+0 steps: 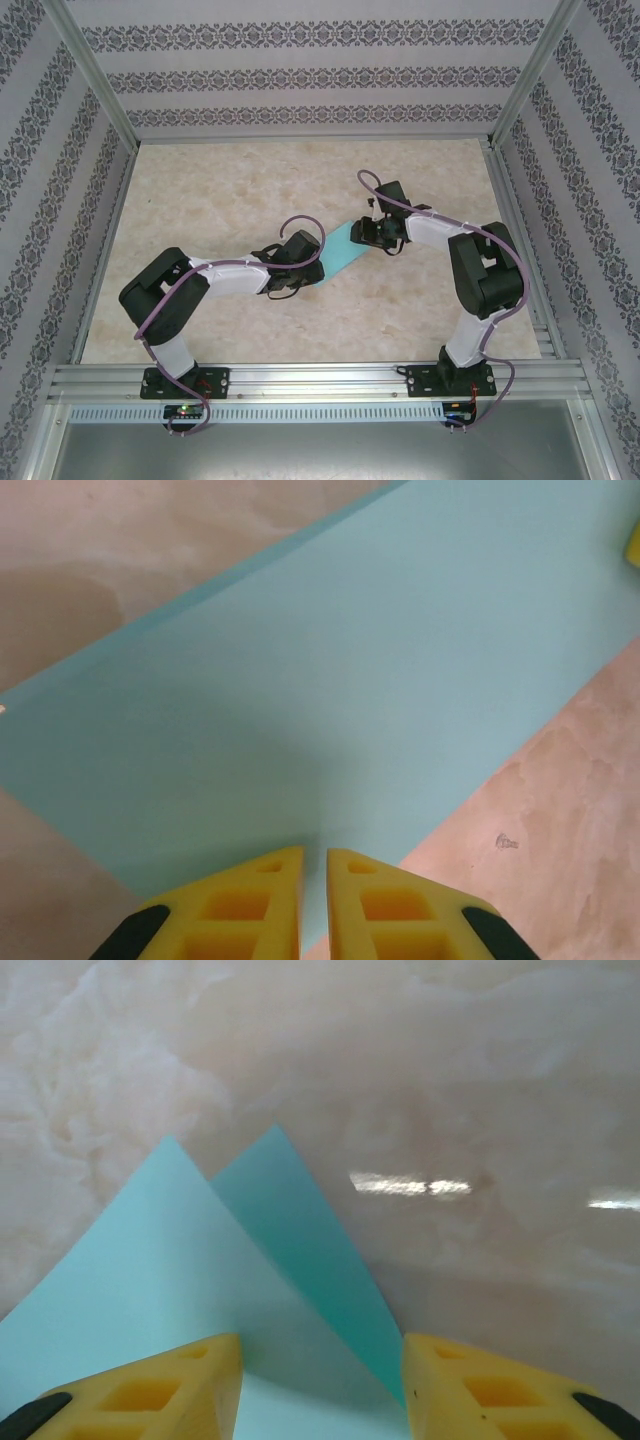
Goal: Fold a paper plane with a square sheet of paper (pick it up from the middle)
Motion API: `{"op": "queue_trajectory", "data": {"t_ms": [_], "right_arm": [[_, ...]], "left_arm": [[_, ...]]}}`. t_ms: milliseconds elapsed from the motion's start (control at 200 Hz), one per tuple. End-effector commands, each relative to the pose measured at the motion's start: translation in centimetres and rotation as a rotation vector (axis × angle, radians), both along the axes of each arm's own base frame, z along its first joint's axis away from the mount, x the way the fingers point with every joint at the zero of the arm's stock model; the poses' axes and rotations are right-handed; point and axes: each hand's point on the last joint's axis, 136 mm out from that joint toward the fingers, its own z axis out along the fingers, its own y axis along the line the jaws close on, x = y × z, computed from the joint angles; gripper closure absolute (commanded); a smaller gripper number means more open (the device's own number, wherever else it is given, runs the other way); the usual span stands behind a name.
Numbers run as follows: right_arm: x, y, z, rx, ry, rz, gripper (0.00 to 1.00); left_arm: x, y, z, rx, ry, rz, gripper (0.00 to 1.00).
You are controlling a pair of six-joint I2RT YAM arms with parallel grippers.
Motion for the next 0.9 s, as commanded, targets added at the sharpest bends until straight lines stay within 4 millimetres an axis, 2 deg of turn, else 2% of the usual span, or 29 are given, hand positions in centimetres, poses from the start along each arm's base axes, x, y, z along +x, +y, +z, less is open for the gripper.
{"op": "queue_trajectory", "data": {"t_ms": [0,220,395,515,560,664,764,894], "right_arm": [[-1.6,1.2,1.2,0.110,0.020,0.021,0.54],[-3.7,1.4,2.4,0.178,0.029,-0.018,0.54],[-3.3,-1.7,3.6,0.051,-0.054,-0.111,0.53],[-3.9,-2.0,5.0,0.058,-0.107,-0.131,0.53],[-4.2,-1.6,5.4,0.076,-0.129,-0.119,0.54],[-5.6,0.9,5.7,0.137,-0.142,-0.046,0.59],[-6.5,3.8,5.1,0.211,-0.114,0.015,0.70],[-6.4,6.3,3.9,0.292,-0.067,0.033,0.86]], "left_arm": [[0.8,-0.1,1.6,-0.017,-0.021,0.009,0.84],[0.7,-0.2,1.9,-0.044,-0.022,0.022,0.83],[0.4,-0.5,1.4,-0.075,-0.002,0.028,0.85],[0.2,-0.6,1.3,-0.094,0.007,0.035,0.86],[0.2,-0.6,1.3,-0.103,0.009,0.042,0.86],[0.1,-0.7,1.2,-0.116,0.018,0.053,0.87],[0.0,-0.6,1.0,-0.119,0.022,0.065,0.88],[0.1,-0.7,1.1,-0.129,0.025,0.072,0.89]]}}
